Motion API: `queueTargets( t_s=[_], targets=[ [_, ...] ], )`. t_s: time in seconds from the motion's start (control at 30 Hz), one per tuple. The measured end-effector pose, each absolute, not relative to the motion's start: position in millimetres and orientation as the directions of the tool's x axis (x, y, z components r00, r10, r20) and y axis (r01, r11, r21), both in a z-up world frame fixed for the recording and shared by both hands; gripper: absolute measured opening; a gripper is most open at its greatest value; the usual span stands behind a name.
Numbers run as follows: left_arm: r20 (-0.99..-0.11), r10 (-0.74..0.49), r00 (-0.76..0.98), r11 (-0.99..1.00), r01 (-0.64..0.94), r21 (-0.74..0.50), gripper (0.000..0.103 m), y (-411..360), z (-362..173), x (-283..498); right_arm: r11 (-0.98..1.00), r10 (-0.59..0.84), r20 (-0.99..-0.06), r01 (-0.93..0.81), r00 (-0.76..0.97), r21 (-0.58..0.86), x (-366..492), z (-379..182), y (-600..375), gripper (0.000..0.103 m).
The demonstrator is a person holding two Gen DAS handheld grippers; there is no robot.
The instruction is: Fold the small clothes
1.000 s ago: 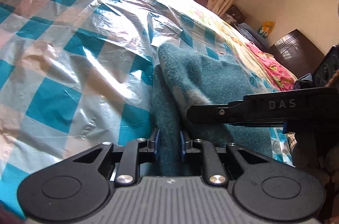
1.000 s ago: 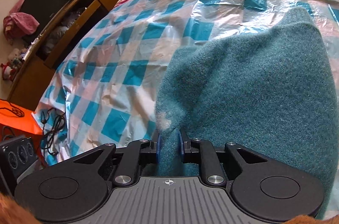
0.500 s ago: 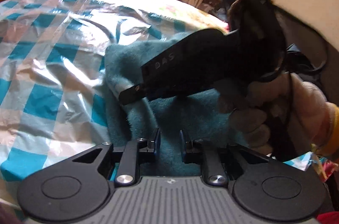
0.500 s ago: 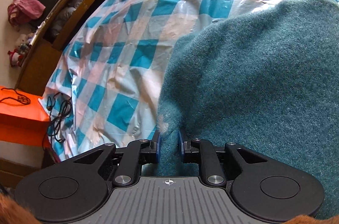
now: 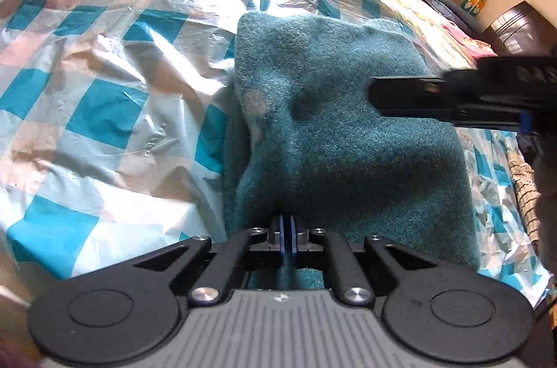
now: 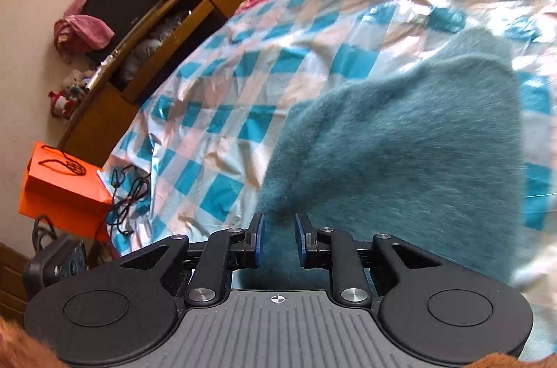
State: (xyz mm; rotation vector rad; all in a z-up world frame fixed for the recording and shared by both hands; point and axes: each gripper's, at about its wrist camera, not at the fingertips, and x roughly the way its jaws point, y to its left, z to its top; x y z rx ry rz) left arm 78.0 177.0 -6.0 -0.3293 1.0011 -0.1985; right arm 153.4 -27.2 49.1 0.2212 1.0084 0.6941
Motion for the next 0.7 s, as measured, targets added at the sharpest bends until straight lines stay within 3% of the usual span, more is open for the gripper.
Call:
queueTargets(
  t_s=[0.2, 0.37, 0.57, 0.7],
  targets=[
    [-0.769, -0.267, 0.581, 0.953, 0.039, -0.301, 0.016, 161, 20, 72, 0.848, 0.493, -0.755, -0.433, 0.432, 0.306, 92, 39, -85, 0.021],
    [-0.73, -0.202, 0.653, 0.977, 0.079, -0.199, 0.017, 138, 41, 86, 0.849, 0.51, -0.733, -0.397, 0.45, 0.348, 87, 25, -94, 0.021],
    [-0.774, -0.151, 0.615, 0.989, 0.085, -0.125, 0.017, 133, 41, 90, 0.836, 0.529, -0.718, -0.423, 0.452, 0.35, 89, 18, -86, 0.021],
    [-0.728, -0.114, 0.676, 0.993, 0.065, -0.095, 0.017, 130, 57, 82, 0.828, 0.546, -0.709, -0.419, 0.446, 0.373, 88, 17, -90, 0.023]
  ],
)
